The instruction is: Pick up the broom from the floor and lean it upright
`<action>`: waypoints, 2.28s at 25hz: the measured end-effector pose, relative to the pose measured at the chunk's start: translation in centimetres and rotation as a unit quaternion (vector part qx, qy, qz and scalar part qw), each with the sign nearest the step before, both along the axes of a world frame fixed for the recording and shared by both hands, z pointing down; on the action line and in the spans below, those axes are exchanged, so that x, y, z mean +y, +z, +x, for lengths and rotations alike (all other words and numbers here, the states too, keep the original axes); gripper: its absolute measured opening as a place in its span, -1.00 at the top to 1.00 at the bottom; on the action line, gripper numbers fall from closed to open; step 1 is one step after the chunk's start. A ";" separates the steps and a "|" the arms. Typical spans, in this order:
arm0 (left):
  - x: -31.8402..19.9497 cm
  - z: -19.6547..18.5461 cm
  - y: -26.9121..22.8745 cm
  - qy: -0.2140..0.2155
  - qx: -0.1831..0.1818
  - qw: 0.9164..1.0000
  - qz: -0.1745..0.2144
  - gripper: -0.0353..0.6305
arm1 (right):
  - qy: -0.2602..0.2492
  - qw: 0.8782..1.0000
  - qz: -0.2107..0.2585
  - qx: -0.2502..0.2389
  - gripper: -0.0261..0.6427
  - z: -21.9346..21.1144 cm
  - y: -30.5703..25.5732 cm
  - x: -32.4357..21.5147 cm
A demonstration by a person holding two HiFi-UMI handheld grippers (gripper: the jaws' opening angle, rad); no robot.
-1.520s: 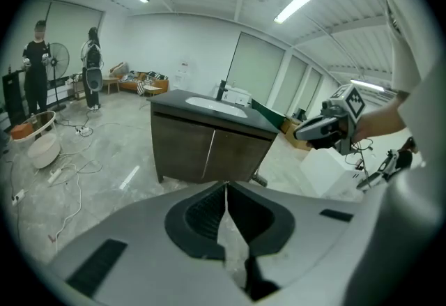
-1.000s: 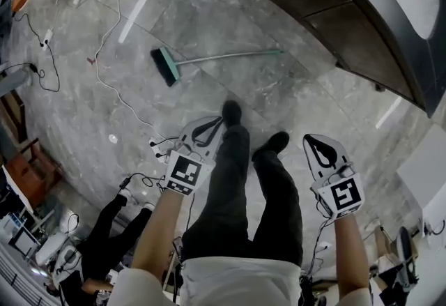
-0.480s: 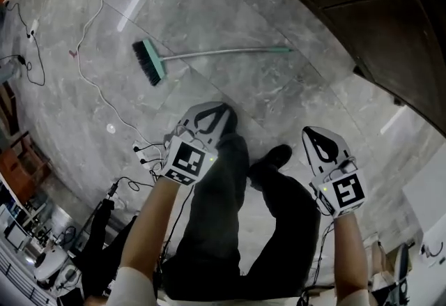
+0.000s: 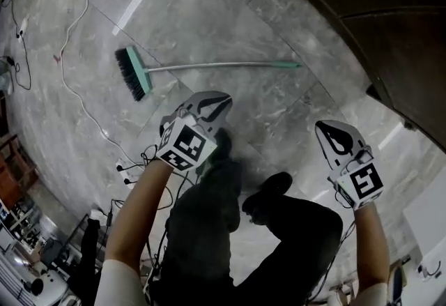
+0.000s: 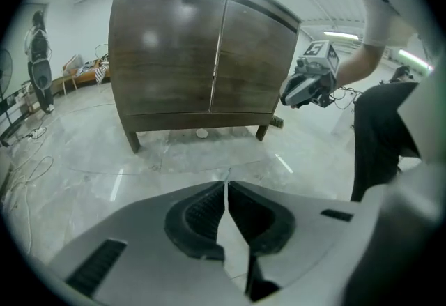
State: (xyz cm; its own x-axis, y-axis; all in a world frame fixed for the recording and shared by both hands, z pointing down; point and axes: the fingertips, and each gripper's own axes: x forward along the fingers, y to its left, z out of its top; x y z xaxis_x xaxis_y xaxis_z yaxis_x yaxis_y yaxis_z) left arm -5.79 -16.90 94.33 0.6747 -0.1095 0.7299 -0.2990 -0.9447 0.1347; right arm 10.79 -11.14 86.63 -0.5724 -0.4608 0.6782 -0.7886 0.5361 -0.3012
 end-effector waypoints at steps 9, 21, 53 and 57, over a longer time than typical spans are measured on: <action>-3.6 -0.5 13.3 0.040 -0.033 0.999 0.000 0.85 | -0.055 0.998 0.031 0.013 0.92 0.8 7.0 -2.5; -4.7 -2.2 25.4 0.136 -0.112 0.984 0.008 0.53 | -0.072 0.997 0.033 0.025 0.92 1.2 9.4 -1.9; -8.6 2.6 16.6 0.160 -0.039 0.986 0.030 0.65 | -0.005 0.992 0.107 0.068 0.92 7.5 0.0 -2.1; -9.3 4.7 11.8 0.136 -0.002 0.990 0.039 0.66 | 0.008 0.989 0.133 0.058 0.92 7.6 -2.6 -2.4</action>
State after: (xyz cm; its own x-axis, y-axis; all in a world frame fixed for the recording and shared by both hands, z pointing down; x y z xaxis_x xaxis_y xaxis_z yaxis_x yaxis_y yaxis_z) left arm -1.11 -26.19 106.11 0.6833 0.0203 0.7298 -0.0318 -0.9978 0.0574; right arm 18.38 -13.51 83.99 -0.4886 -0.6402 0.5927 -0.8189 0.5709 -0.0584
